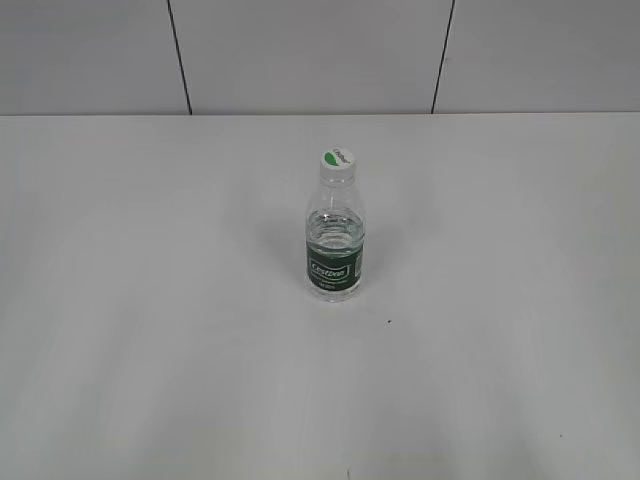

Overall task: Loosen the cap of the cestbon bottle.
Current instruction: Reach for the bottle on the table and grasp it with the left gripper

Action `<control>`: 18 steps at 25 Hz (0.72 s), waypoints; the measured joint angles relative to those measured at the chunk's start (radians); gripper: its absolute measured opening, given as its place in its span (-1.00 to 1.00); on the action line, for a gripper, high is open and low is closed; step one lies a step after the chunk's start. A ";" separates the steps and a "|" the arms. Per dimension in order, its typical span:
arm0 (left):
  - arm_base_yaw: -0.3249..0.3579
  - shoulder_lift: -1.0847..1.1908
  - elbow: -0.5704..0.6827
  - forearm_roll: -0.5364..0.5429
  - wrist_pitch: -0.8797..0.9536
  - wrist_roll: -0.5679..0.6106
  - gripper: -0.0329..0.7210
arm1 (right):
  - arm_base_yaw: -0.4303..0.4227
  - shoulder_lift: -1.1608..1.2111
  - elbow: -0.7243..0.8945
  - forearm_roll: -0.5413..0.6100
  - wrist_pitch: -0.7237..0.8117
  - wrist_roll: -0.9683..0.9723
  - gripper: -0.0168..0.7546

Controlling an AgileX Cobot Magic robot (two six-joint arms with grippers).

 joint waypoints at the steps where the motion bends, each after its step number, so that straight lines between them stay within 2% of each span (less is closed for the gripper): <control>1: 0.000 0.000 0.000 0.000 0.000 0.000 0.65 | 0.000 0.000 0.000 0.000 0.000 0.000 0.57; 13: 0.000 0.000 -0.005 0.016 -0.014 0.000 0.65 | 0.000 0.000 0.000 0.013 -0.002 0.017 0.57; 18: 0.000 0.000 -0.022 0.034 -0.231 0.000 0.65 | 0.000 0.017 -0.016 0.019 -0.058 0.019 0.57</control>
